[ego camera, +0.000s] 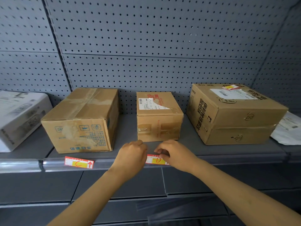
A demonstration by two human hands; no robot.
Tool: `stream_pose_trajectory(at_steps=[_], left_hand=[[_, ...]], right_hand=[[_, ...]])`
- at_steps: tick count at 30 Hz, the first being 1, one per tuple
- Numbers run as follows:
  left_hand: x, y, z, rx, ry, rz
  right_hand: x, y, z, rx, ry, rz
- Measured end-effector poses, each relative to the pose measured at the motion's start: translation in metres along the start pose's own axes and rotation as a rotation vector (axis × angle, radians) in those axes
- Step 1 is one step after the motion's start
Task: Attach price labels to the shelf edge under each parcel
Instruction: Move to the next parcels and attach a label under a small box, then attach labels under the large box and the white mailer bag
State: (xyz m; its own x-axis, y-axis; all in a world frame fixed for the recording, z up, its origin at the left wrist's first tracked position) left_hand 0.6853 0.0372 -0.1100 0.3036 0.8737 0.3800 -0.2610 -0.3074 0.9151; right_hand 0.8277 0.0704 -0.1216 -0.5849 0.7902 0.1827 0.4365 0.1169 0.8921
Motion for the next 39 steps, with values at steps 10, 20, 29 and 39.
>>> stream_pose_trajectory(at_steps=[10,20,29,39], left_hand=[[0.068,-0.024,0.118,-0.126,-0.373,0.02],[0.126,-0.081,0.295,-0.338,-0.586,-0.048],[0.174,-0.108,0.416,-0.405,-0.614,-0.1],[0.257,-0.166,0.473,-0.456,-0.617,-0.199]], right_hand=[[-0.095,0.061,0.07,-0.06,-0.175,0.173],[-0.257,0.147,0.18,-0.008,-0.521,0.37],[-0.354,0.211,0.275,0.021,-0.677,0.501],[-0.361,0.245,0.383,-0.239,-0.793,0.461]])
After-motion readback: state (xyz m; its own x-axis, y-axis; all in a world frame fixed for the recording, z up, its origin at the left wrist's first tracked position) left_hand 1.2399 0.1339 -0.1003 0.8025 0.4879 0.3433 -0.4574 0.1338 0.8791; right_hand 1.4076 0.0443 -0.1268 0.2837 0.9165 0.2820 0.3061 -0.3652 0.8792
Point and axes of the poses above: each hand's wrist, its own x-axis towards the middle knuckle, its own y-axis out of the back of the hand, z = x × y, the point moved 6 cm from there along x, towards the middle knuckle
